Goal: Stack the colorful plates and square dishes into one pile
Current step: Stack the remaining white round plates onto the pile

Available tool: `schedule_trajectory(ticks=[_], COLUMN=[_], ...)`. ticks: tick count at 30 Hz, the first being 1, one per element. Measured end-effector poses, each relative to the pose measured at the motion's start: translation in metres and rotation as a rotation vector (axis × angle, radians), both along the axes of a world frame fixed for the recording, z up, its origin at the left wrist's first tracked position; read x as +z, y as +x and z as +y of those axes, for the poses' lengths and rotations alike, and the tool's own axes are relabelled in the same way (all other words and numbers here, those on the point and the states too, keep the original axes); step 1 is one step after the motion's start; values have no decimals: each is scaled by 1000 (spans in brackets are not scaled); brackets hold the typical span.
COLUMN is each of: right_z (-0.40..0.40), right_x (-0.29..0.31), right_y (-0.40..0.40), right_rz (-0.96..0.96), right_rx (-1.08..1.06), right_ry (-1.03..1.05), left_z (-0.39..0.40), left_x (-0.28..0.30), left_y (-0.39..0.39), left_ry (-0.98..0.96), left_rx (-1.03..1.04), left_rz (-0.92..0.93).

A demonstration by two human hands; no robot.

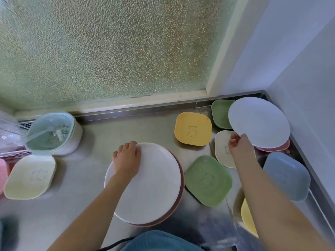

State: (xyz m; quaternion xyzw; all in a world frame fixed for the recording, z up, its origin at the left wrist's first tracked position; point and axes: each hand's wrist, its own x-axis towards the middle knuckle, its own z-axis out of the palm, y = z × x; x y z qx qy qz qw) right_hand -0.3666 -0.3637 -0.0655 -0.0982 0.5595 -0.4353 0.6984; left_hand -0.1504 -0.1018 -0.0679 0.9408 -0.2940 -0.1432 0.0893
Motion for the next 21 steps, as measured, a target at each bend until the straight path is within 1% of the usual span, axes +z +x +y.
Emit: schedule_trajectory(ticks=[5,9,12,14,18,21], right_z=[20,57,93,113,138,152], right_x=[6,13,16,18,29,37], right_y=[7,23,35,39,38,27], right_rz=[16,41,94,109,168,207], right_rx=[-40,54,223,351,695,998], right_ry=[-81,-64,-81,-118,-261,-365], left_z=[2,9,18,26,46,66], left_x=[1,5,7,9,16,22], left_y=[2,-1,-7,-9,-9,-12], left_ry=[-31,-106,-205,-278,-471,-640], left_rx=[-18,-18,-55,-37,138,367], left_rz=[30,34,-5,4,27,116])
